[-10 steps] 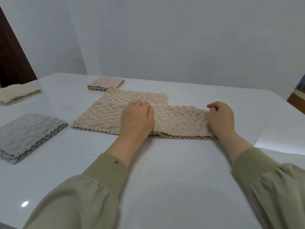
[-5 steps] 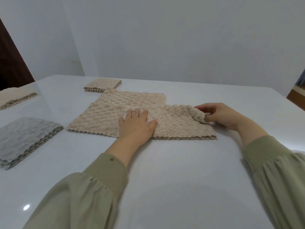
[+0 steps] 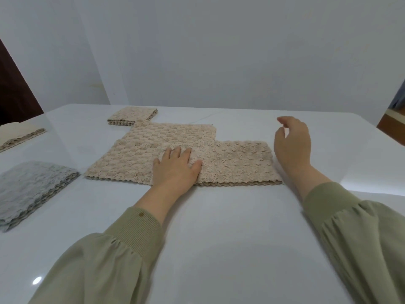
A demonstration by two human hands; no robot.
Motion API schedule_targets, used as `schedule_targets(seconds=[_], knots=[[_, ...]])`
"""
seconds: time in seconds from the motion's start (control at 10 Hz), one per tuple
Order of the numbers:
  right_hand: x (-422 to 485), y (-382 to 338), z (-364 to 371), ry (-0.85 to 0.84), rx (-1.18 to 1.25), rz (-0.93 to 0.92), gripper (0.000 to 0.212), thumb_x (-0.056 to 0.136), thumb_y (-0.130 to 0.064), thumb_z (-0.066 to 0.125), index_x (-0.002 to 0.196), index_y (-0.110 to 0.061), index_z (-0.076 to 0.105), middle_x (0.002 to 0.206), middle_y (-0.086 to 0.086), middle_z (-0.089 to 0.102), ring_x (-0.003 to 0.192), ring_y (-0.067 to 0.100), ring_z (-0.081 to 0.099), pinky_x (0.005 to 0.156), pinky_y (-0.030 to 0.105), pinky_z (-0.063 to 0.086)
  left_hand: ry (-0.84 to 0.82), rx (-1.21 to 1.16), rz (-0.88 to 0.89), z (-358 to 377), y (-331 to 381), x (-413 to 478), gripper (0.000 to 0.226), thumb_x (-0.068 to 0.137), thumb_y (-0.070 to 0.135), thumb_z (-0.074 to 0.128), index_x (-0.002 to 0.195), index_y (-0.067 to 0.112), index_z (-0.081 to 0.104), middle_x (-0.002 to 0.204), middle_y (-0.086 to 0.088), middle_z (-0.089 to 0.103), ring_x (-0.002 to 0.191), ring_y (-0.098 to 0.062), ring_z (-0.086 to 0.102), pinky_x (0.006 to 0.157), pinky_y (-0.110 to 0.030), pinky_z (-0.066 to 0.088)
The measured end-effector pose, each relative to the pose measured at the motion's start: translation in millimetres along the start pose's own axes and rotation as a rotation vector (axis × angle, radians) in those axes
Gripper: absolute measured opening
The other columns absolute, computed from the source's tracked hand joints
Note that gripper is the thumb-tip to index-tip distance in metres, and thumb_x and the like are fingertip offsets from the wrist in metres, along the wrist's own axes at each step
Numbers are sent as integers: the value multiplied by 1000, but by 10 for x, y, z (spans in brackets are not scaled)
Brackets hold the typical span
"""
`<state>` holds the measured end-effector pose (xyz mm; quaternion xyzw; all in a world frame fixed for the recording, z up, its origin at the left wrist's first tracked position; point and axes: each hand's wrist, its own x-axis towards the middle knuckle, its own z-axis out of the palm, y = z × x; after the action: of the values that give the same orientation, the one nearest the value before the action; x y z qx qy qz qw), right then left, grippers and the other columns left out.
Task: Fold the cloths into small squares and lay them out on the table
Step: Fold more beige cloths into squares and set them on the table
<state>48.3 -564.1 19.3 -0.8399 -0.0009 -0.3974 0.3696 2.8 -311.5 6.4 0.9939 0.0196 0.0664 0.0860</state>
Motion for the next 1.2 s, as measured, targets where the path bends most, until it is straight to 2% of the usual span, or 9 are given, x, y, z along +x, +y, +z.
schedule_targets(seconds=[0.1, 0.2, 0.4, 0.5, 0.6, 0.8, 0.9, 1.0, 1.2], knots=[[-112, -163, 111, -368, -208, -210, 43, 97, -17, 40, 139, -9, 41, 141, 11, 46, 131, 26, 37, 110, 37, 21, -8, 10, 0, 6, -9, -3, 61, 95, 56, 20, 150, 29, 16, 159, 2, 12, 146, -21, 4, 115, -50, 7], [-188, -131, 196, -863, -627, -24, 52, 100, -38, 21, 148, -17, 21, 158, 1, 15, 145, 22, 12, 113, 56, 4, -26, 49, -7, 17, -9, -9, 62, 95, 57, 16, 150, 30, 11, 159, 2, 7, 146, -21, 0, 114, -53, 3], [-294, -435, 124, -344, -538, -227, 53, 100, -29, 23, 150, -12, 15, 159, 10, 4, 147, 25, 0, 115, 52, -1, 123, 126, 55, 6, 28, -72, 58, 96, 50, 18, 149, 27, 15, 159, -3, 8, 146, -26, -2, 112, -58, -2], [-486, -567, 287, -656, -552, -316, 61, 95, -44, 3, 151, -19, 10, 160, 5, 3, 147, 22, 2, 115, 52, 0, 135, 121, 87, 1, 35, -79, 52, 99, 40, 16, 149, 26, 16, 159, -3, 10, 146, -26, 0, 113, -57, 1], [-477, -442, 337, -933, -567, -180, 54, 100, -43, 12, 151, -24, 10, 160, -4, 4, 146, 16, 3, 114, 53, -2, 11, 55, 47, 16, 22, -60, 51, 100, 40, 14, 150, 28, 13, 159, -1, 9, 146, -24, 2, 114, -54, 4], [-252, -141, 229, -709, -482, 37, 40, 100, -31, 21, 123, -16, 51, 142, 6, 44, 132, 25, 37, 110, 54, 17, -7, 39, 32, 19, -5, -41, 53, 99, 44, 15, 150, 30, 13, 159, 2, 7, 146, -22, 2, 115, -53, 3], [-151, -26, 165, -455, -342, 173, 32, 97, -21, 29, 82, -7, 54, 100, 17, 64, 89, 31, 52, 88, 41, 40, -6, 33, 39, 18, -9, -44, 53, 99, 45, 16, 150, 30, 13, 159, 2, 8, 146, -22, 3, 115, -53, 4], [-69, 62, 125, -358, -316, 210, 37, 97, -25, 34, 103, -4, 63, 110, 19, 64, 101, 36, 53, 86, 40, 41, -6, 21, 43, 18, -20, -40, 53, 99, 45, 16, 150, 29, 13, 159, 2, 8, 146, -22, 3, 114, -53, 4], [-52, 93, 165, -574, -533, 167, 43, 93, -41, 37, 122, -16, 56, 129, 10, 55, 121, 32, 43, 101, 44, 30, 0, 19, 48, 34, -28, -32, 53, 99, 45, 16, 150, 29, 14, 159, 2, 9, 146, -22, 3, 114, -53, 4]])
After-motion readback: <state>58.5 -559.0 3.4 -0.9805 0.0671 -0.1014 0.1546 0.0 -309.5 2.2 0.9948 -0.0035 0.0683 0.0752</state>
